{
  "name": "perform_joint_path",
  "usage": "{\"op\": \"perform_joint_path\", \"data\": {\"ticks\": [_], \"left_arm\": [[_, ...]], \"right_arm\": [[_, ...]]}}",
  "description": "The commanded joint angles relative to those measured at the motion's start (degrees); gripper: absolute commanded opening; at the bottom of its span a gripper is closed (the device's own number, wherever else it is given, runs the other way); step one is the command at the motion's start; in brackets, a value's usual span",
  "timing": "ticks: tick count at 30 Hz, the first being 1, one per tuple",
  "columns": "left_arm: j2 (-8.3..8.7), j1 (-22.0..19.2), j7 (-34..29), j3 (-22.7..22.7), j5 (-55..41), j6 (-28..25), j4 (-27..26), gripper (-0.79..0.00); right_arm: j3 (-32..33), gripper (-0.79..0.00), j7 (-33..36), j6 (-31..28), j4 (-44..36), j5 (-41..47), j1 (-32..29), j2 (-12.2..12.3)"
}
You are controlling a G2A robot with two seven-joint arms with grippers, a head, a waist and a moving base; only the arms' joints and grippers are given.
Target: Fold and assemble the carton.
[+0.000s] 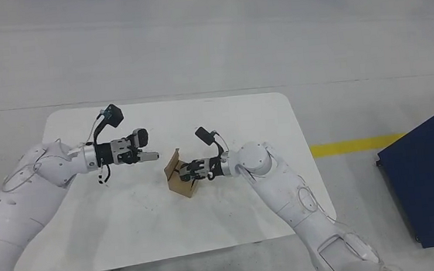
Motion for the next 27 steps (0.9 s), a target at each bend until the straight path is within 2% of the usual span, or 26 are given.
{"op": "perform_joint_path", "data": {"ticks": [1, 3, 21, 24, 27], "left_arm": [[0.0, 0.0, 0.0, 0.0, -0.23, 0.0, 0.0, -0.031], [0.0, 0.0, 0.0, 0.0, -0.23, 0.0, 0.0, 0.0], [0.0, 0.0, 0.0, 0.0, -0.23, 0.0, 0.0, 0.0], [-0.13, 0.4, -0.61, 0.49, -0.33, 3.57, 0.67, 0.0], [-0.78, -0.51, -4.73, 2.42, -2.61, 6.55, 1.68, 0.0]], "right_arm": [[0.0, -0.785, 0.0, 0.0, 0.0, 0.0, 0.0, 0.0], [0.0, -0.785, 0.0, 0.0, 0.0, 0.0, 0.0, 0.0], [0.0, -0.785, 0.0, 0.0, 0.0, 0.0, 0.0, 0.0], [0.0, -0.785, 0.0, 0.0, 0.0, 0.0, 0.0, 0.0], [0.0, -0.785, 0.0, 0.0, 0.0, 0.0, 0.0, 0.0]]}}
